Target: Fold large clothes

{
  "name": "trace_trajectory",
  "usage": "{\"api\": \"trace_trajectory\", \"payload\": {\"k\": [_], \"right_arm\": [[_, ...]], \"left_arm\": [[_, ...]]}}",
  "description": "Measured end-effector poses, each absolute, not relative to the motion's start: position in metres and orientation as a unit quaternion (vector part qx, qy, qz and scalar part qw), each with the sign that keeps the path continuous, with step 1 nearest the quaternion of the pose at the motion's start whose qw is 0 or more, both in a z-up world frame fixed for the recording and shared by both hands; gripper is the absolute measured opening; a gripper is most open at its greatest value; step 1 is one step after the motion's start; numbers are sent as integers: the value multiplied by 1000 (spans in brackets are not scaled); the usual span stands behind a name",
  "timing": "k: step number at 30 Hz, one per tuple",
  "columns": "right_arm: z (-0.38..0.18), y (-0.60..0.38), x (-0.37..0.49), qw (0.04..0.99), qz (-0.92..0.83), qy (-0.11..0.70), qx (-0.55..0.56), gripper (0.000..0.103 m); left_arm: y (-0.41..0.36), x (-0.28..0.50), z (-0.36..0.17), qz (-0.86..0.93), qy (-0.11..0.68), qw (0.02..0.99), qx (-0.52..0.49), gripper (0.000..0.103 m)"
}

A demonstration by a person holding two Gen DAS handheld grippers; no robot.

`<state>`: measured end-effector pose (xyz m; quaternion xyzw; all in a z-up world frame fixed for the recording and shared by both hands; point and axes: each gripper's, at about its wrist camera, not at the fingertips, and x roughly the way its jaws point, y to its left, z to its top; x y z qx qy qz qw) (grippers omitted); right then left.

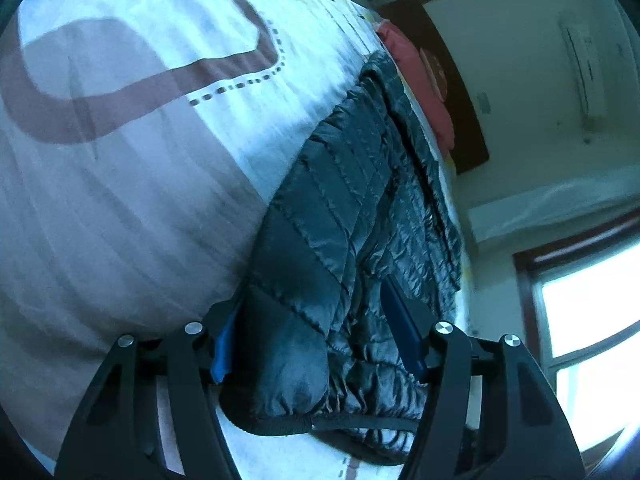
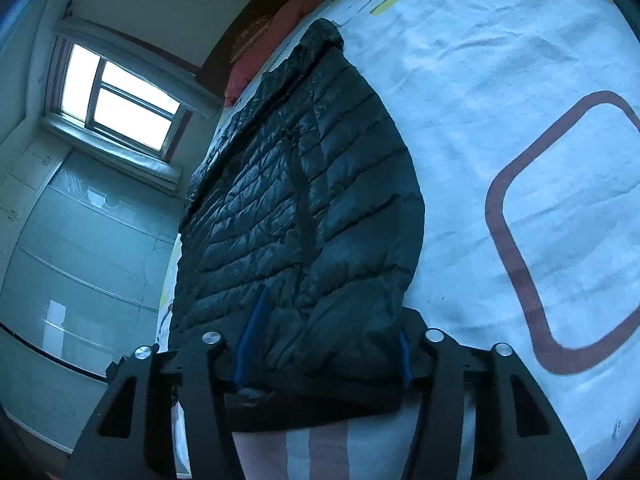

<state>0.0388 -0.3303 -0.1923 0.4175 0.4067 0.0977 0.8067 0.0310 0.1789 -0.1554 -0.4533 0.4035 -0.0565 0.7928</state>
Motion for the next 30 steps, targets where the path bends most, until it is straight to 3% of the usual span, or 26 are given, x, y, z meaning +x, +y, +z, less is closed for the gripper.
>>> {"api": "trace_trajectory", "payload": {"k": [13,17,19,21,23,24,26,30], "right_arm": [[-194,-335,30,793,141,422,416,53],[-194,-331,35,798,138,421,409,53],[-192,-324,38,808,135,425,385,48],[-195,-320,40,810,132,431,376,31],[-197,-321,40,806,130,428,387,27],[-197,-322,40,805,131,425,391,25],[-193,-322,38,809,136,418,392,22],[-179,-321,34,815,153,391,398,19]], "left_arm": [[174,28,-155,-109,420,794,-427,64],[178,34,-159,-102,415,786,-447,50],[170,36,-157,-93,419,799,-421,50],[160,37,-152,-86,420,818,-384,50],[156,36,-151,-88,422,824,-369,50],[158,35,-151,-89,422,822,-371,46],[161,35,-149,-86,421,820,-377,21],[168,30,-138,-95,401,825,-387,14]]}}
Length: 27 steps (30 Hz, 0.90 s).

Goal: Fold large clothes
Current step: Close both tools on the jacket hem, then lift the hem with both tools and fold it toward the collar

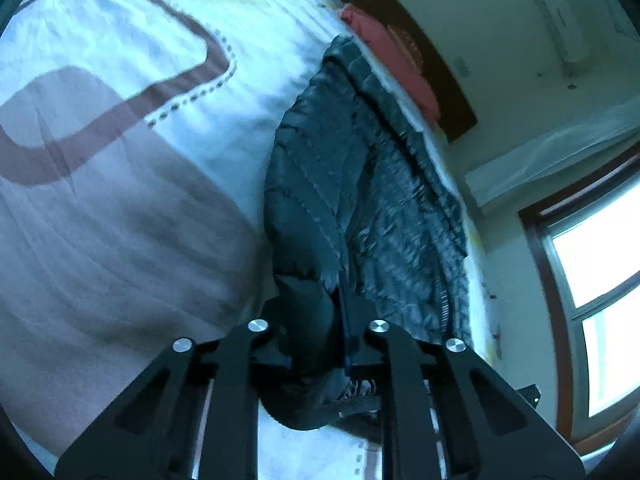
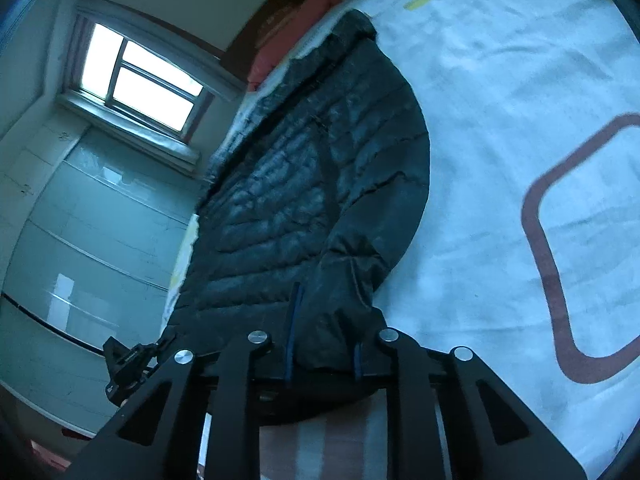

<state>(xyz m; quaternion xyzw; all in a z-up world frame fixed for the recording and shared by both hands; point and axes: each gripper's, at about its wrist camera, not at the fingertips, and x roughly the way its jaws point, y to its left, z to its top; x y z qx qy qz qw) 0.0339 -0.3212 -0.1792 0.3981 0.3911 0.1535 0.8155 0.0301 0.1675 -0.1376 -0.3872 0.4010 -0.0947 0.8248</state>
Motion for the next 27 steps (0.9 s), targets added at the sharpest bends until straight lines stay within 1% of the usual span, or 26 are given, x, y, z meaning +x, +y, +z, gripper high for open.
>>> {"api": "trace_trajectory", "payload": {"k": [5,12,20,23,27], "right_arm": [[-153,-322,31,826,178,348,406,18],[-102,-320,30,842,209,289,405,17],[-36,-326,3,861,249,207,393,17],[-16,-328,-7,866,260,180,388,17],[-5,-330,-3,870,267,170,379,17]], "left_arm": [[169,26,-101,-133,344,830,-419,10],[159,22,-43,-175,289,847,-409,9],[165,-14,20,-200,212,866,-406,9],[170,-30,43,-203,180,874,-403,9],[177,-33,60,-201,158,884,-392,9]]}}
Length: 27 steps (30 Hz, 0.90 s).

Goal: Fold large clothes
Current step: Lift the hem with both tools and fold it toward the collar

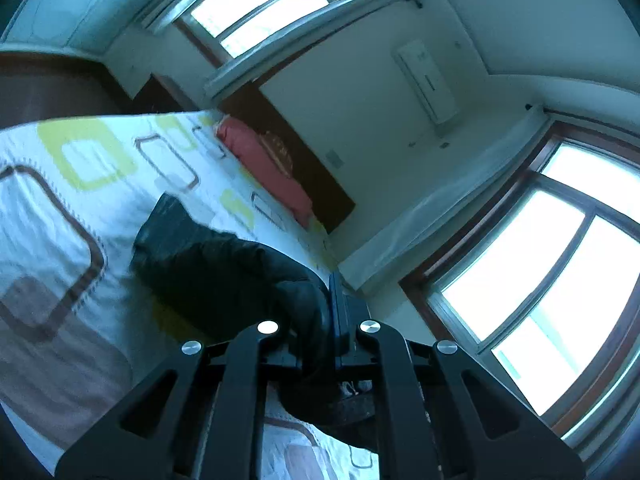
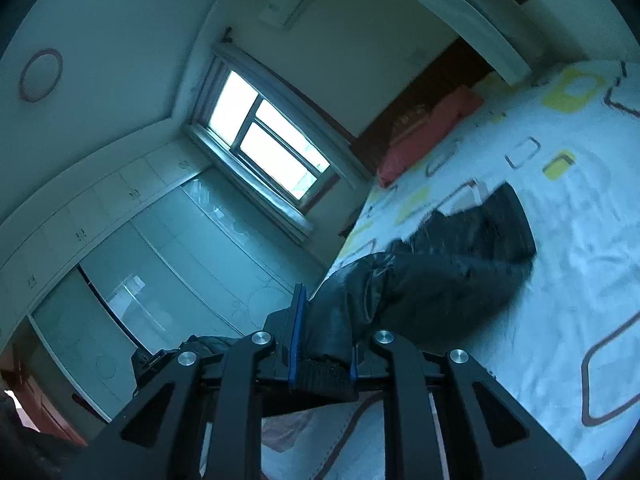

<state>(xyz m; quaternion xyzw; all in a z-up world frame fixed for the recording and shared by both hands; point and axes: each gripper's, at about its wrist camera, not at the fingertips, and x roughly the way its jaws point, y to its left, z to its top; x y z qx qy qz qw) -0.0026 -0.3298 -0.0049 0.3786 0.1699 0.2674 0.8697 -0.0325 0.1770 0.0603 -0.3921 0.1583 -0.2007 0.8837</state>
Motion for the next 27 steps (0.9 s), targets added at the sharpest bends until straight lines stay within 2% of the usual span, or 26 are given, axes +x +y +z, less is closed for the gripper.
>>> {"api": "trace_trajectory", "payload": {"k": [5,15,21,27], "right_arm": [[-18,-327,46,867,259,191,381,17],[-30,-320,189,864,230,222,389,17],[-73,-319,287,851,183,281,404,17],[-129,-323,358,839,129,340,404,17]], "left_arm": [[179,9,49,-180,180,885,-390,9],[169,160,26,-132,227,892,-367,9],[152,253,0,-88,270,898,-337,9],[151,330,-52,-35,318,895,-310,9]]}}
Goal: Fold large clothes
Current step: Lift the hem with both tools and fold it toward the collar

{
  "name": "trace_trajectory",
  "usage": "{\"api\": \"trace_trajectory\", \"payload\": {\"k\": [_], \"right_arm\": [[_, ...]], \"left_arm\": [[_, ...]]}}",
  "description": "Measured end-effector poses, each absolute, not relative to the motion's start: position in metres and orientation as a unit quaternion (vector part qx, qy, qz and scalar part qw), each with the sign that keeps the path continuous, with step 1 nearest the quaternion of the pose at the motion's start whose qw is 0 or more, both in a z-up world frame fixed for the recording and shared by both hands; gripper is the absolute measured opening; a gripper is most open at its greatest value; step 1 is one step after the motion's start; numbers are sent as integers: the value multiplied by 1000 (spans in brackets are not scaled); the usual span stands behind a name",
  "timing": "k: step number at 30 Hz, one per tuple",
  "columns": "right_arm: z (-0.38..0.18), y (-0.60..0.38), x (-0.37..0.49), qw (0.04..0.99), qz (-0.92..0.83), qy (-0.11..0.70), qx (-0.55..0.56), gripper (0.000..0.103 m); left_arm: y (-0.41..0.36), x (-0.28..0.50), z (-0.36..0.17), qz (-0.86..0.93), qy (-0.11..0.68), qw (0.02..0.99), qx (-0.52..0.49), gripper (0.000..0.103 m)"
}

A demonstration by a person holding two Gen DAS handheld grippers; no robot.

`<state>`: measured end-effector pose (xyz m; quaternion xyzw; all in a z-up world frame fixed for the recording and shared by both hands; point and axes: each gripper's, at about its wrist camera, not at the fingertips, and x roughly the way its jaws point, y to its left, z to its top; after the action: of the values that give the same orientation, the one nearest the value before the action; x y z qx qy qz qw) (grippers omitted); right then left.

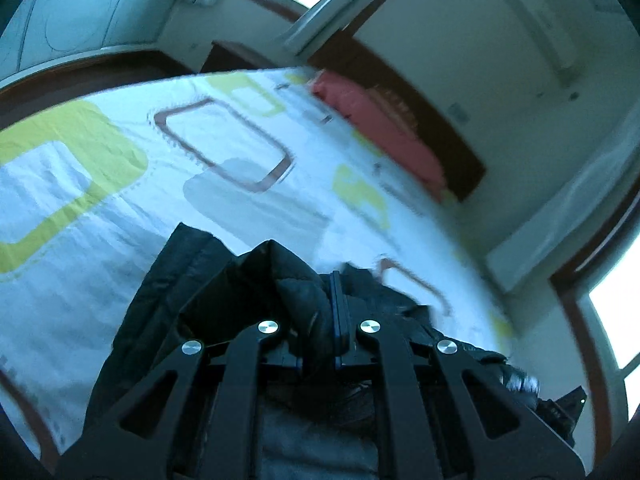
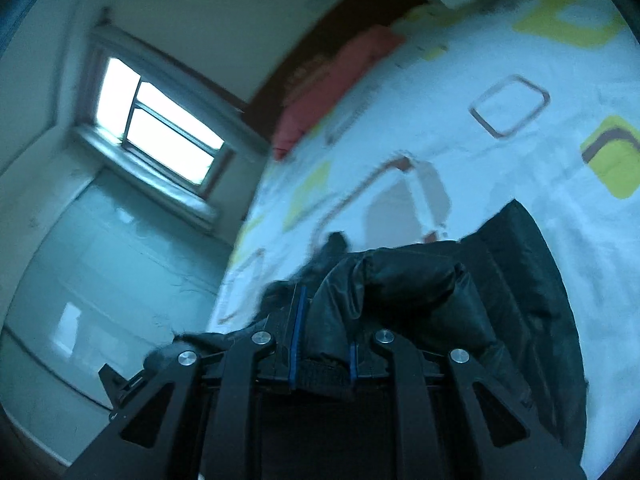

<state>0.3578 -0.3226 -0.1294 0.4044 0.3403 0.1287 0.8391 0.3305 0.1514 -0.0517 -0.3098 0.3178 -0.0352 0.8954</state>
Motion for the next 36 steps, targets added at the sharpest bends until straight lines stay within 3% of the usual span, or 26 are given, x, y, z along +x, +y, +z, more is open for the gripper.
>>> {"api": "trace_trajectory", "payload": {"k": [10,13,16,17,18,19,20,22,26,30,33,36], "right_arm": [[-177,-317,399,838,97,368,391,16],[-174,-318,400,836,109,364,396,20],[-164,-322,393,831,138,353,406,44],[-157,-322,388,835,143,344,406,58],[-151,-322,384,838,143,338,404,68],[-144,-321,379,843,141,333,398,69],[-139,-320,375,847,143,328,394,70],[-133,-317,369,850,147,323,388,70],[-123,-302,364,868,131,332,347,70],[-117,-274,383,881,111,358,289,69],[-116,-254,411,888,93,378,245,58],[-119,-238,434,891,85,392,215,56]], "left_arm": [[134,386,-108,5,365,896,-252,9],[132,390,-107,-1,370,894,-253,10],[139,384,-99,-19,368,888,-276,15],[142,381,-95,-27,367,884,-288,21],[146,376,-90,-37,365,879,-305,28],[148,374,-86,-44,363,875,-319,46],[151,370,-81,-52,355,871,-336,69],[157,355,-63,-41,324,876,-354,82],[156,341,-43,-52,304,887,-345,83],[137,352,-47,-47,334,900,-276,83],[121,372,-57,-46,357,901,-241,83],[111,390,-65,-35,368,904,-213,83]]}}
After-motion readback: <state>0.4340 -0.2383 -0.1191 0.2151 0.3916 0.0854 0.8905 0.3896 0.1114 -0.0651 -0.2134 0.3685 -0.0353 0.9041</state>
